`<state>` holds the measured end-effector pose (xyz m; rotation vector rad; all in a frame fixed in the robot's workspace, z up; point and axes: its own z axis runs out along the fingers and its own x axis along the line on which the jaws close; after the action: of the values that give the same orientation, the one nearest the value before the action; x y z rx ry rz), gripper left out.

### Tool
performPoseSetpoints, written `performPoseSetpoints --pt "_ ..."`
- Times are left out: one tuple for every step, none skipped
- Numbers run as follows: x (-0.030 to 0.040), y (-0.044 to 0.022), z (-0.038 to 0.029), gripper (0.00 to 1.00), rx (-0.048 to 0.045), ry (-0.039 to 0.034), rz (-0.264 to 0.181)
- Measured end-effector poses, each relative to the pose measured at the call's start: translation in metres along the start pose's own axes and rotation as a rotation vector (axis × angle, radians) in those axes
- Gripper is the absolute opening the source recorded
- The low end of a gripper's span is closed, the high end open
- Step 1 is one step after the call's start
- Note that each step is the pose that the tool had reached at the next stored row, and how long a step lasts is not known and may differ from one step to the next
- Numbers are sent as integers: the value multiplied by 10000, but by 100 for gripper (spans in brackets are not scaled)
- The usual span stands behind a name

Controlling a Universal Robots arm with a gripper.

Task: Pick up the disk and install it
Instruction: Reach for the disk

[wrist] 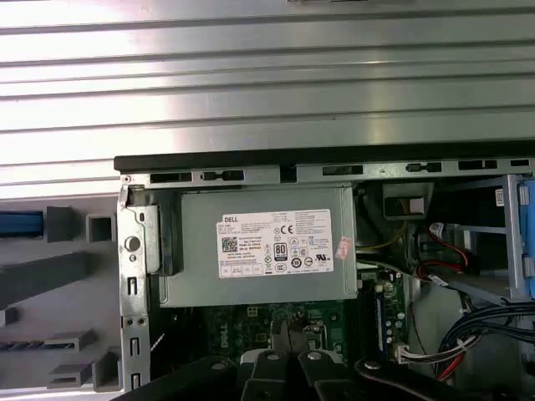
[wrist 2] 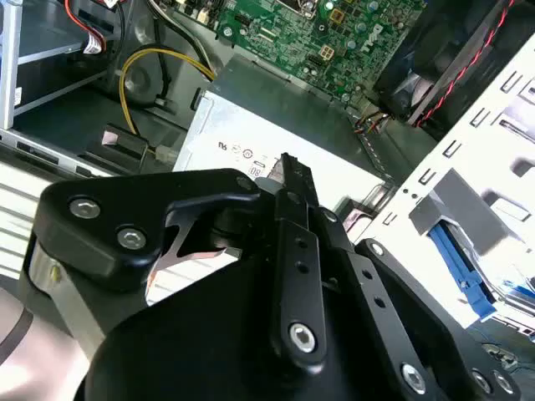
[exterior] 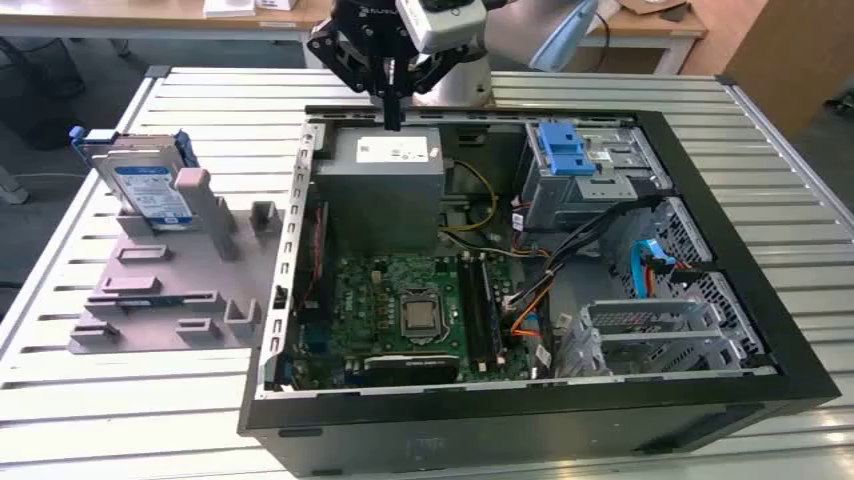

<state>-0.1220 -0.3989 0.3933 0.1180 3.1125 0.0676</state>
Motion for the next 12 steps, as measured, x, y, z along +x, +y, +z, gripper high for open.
performPoseSetpoints --pt "0 0 0 11 0 0 0" --pt "0 0 0 11 0 0 0" --pt "0 0 0 11 0 0 -1" --pt "0 0 0 11 0 0 -1" --pt "2 0 0 11 0 0 0" --pt "6 0 -1 11 2 0 1" --pt "12 -1 0 11 0 0 2" --pt "20 -2 0 11 -1 -1 1" --pt "29 -2 -1 11 0 0 0" --pt "38 -3 -1 11 0 0 0" --pt "47 -4 -1 11 0 0 0" --pt "57 -4 -2 11 0 0 0"
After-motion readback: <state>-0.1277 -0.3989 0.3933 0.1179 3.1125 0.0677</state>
